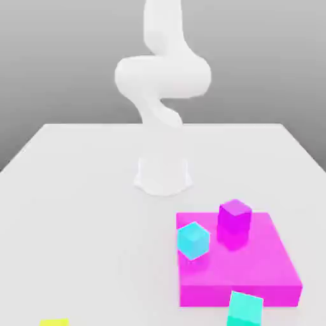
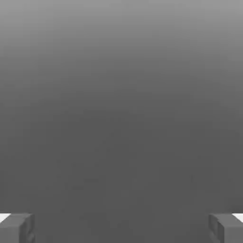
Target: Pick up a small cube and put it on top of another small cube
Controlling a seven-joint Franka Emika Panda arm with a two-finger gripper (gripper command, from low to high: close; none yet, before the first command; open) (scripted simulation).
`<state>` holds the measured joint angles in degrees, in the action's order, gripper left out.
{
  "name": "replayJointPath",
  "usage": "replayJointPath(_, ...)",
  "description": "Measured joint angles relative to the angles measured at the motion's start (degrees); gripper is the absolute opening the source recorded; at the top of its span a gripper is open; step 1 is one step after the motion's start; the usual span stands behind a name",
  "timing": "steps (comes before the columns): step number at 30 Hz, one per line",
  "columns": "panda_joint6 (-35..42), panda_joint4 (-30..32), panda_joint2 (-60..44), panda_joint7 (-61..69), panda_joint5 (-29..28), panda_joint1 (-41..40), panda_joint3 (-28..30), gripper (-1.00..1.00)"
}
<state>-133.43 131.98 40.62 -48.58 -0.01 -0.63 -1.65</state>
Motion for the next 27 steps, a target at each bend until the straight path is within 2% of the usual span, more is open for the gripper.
replayJointPath(15, -9.9, 1.2, -31.4, -19.4, -4.0, -2.0, -9.6, 0.00)
replayJointPath(27, -17.7, 2.1, -56.4, -35.5, -8.3, 2.9, -10.8, 0.00)
